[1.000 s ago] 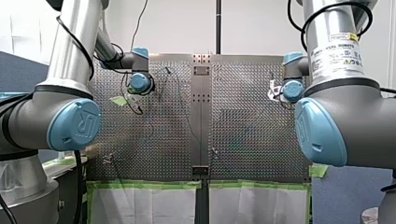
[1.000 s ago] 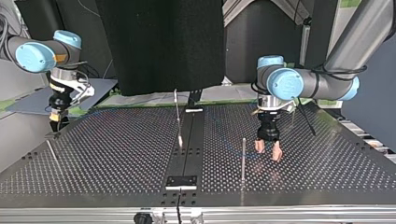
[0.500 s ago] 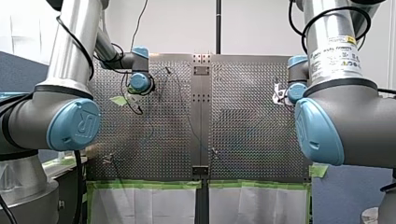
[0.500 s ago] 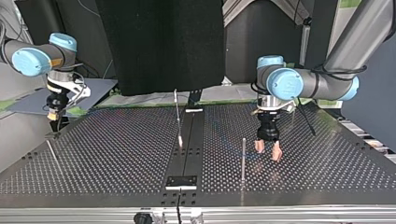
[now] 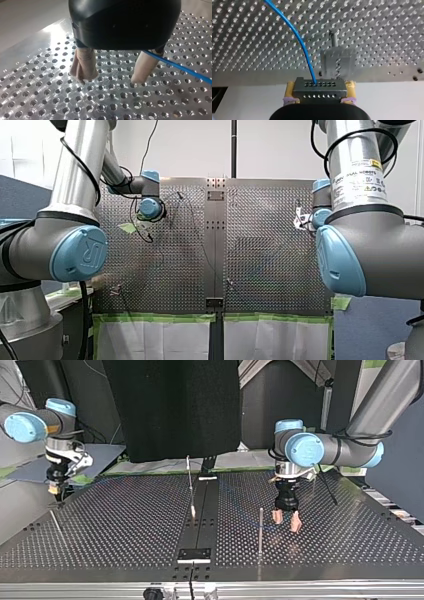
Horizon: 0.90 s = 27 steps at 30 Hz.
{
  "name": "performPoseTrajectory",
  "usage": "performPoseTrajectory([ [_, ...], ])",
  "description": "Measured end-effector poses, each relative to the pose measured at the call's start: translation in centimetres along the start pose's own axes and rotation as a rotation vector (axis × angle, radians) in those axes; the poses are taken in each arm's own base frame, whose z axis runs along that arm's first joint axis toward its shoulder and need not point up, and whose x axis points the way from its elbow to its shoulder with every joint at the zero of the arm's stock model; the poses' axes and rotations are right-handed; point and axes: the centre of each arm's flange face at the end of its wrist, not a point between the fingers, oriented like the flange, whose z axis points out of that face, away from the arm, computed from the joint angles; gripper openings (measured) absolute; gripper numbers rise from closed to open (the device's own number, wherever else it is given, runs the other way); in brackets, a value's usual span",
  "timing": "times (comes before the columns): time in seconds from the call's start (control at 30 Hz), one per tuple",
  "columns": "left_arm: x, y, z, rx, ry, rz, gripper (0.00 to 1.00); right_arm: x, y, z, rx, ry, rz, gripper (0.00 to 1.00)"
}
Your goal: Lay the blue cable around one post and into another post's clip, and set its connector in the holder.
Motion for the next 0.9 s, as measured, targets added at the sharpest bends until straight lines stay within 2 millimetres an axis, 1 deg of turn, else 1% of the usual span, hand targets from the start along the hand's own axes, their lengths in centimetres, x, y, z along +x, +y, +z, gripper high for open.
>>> performPoseTrajectory([
  [0.33, 0.1, -0.1, 0.0, 0.001, 0.001, 0.001, 1.00, 1.7, -0.4, 1.2, 0.054, 0.007, -0.003, 0.61],
  [0.43, 0.1, -0.1, -0.1, -0.004, -0.003, 0.006, 1.00, 1.6, -0.3, 1.5, 0.063, 0.003, -0.003, 0.61],
  [0.67, 0.1, -0.1, -0.1, -0.008, -0.005, 0.009, 1.00, 0.8, -0.3, 2.3, 0.070, -0.014, -0.007, 0.61],
  [0.9, 0.1, -0.1, -0.1, -0.008, -0.005, 0.010, 1.00, 1.9, -0.6, 3.1, 0.102, -0.003, -0.012, 0.61],
])
